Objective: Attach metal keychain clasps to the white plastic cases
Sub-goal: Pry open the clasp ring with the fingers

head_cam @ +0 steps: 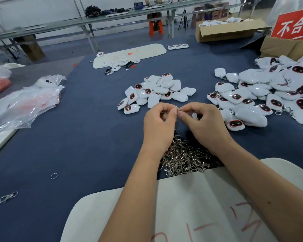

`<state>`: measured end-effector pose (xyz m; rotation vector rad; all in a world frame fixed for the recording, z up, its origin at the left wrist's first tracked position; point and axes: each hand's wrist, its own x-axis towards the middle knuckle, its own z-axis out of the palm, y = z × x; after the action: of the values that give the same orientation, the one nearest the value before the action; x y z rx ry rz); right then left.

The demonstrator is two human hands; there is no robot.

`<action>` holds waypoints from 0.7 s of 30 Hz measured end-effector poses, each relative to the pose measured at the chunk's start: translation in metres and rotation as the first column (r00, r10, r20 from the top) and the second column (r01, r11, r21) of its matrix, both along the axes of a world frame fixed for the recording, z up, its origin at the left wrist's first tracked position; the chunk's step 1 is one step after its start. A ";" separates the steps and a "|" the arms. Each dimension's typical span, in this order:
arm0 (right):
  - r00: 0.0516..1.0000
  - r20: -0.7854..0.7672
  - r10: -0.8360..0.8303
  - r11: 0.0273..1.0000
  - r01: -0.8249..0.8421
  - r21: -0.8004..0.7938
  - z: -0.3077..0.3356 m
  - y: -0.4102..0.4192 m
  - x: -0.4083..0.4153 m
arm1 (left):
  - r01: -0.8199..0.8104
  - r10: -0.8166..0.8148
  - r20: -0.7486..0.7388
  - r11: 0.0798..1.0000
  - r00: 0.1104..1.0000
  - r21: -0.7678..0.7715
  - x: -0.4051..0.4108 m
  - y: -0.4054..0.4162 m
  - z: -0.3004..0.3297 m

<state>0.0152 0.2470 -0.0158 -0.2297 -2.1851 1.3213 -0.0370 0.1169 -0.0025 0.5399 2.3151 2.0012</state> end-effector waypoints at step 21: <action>0.992 -0.030 0.125 0.960 -0.129 -0.247 -0.004 0.009 -0.004 | 0.047 -0.052 -0.104 0.998 0.993 -0.053 0.000 -0.001 0.000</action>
<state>0.0111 0.2557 -0.0198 -0.1773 -2.0483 1.6654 -0.0369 0.1157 -0.0021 0.7091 2.3784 1.9322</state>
